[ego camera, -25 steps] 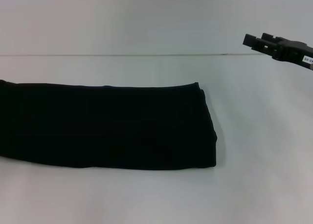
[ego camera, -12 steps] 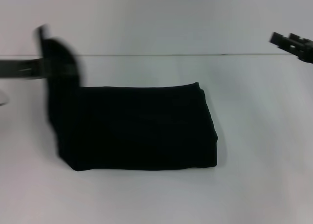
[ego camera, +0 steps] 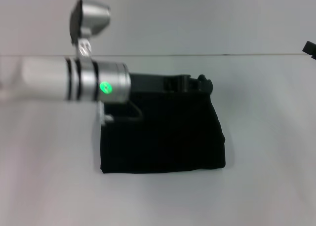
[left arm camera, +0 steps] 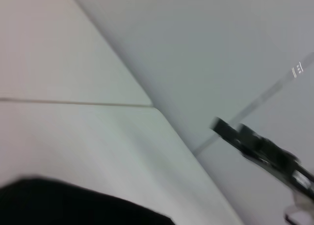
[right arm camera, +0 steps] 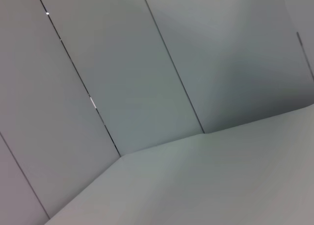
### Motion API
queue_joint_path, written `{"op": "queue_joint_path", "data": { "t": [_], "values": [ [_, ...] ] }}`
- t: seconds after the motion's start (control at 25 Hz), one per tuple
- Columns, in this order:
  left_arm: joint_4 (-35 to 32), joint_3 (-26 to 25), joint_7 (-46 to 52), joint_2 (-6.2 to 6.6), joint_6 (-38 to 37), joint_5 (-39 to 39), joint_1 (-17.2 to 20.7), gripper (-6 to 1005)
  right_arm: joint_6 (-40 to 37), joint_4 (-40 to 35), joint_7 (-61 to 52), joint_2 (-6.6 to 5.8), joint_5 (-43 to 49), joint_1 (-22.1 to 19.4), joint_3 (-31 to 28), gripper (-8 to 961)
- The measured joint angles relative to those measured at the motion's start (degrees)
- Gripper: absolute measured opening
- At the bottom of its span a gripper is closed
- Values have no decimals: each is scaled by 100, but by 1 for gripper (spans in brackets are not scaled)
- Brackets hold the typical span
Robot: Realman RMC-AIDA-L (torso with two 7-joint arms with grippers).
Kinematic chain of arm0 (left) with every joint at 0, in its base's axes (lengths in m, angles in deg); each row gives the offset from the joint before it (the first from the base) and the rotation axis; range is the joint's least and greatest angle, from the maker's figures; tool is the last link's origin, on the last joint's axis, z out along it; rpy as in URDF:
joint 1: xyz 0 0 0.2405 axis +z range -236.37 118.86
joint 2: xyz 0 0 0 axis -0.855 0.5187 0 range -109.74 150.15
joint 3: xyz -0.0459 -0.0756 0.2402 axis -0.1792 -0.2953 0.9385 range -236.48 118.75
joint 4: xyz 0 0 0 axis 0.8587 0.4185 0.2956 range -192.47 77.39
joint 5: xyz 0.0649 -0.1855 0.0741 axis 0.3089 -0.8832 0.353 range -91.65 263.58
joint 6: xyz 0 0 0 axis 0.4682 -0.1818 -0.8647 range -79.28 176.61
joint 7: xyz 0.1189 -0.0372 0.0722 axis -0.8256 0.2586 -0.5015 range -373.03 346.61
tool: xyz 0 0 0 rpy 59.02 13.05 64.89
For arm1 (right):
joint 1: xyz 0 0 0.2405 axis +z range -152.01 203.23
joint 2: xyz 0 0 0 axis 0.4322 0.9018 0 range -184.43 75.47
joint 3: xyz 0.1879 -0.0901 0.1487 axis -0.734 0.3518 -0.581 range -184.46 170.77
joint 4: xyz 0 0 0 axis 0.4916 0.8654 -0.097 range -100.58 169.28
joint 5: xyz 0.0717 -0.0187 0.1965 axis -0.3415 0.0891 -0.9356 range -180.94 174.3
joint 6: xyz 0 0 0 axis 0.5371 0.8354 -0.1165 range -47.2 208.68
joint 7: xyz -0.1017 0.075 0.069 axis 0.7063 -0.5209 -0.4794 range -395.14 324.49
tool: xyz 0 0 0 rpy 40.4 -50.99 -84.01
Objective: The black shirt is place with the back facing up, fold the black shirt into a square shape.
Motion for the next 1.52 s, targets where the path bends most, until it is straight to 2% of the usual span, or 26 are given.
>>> {"op": "queue_joint_path", "data": {
  "t": [0.04,0.08,0.12,0.16,0.32,0.44,0.6,0.64,0.76,0.88,1.0,1.12,1.28,1.52],
  "values": [
    [629,15,-297,23,379,-297,36,48,-10,0,21,-5,-11,-17,0,799],
    [941,2,-525,27,546,-493,79,48,-18,1,40,-8,-13,-30,0,799],
    [941,2,-525,27,546,-493,79,67,-22,1,55,-14,-15,-37,4,799],
    [1604,-19,-1282,-23,814,-1128,297,87,-27,2,61,-16,-14,-37,14,799],
    [2041,-22,-1676,-30,771,-1551,396,164,-73,10,70,-19,25,-56,52,798],
    [2150,-24,-1731,-32,538,-1614,426,382,-138,14,-22,-21,134,-72,65,797],
    [1830,-22,-1662,46,33,-1680,592,457,-404,9,-451,-97,466,-54,82,796],
    [1394,-22,-1555,77,-123,-1688,768,476,-493,-2,-615,-140,580,-32,83,796],
    [757,-30,-1331,141,-163,-1713,997,533,-883,-3,-1279,-345,953,93,120,795],
    [277,-37,-1024,324,33,-1747,1181,589,-1218,3,-1868,-561,1213,247,268,795],
    [-24,-40,-910,492,326,-1736,1294,723,-1333,29,-2395,-692,1443,451,546,795],
    [-258,-40,-924,604,610,-1588,1379,843,-1324,31,-2692,-681,1619,632,699,795],
    [-488,-54,-862,666,1108,-1267,1447,969,-1264,27,-2743,-584,1632,816,713,795],
    [-429,47,68,677,2271,-379,1352,967,-1057,30,-2749,-521,1616,951,695,796]
  ]
}}
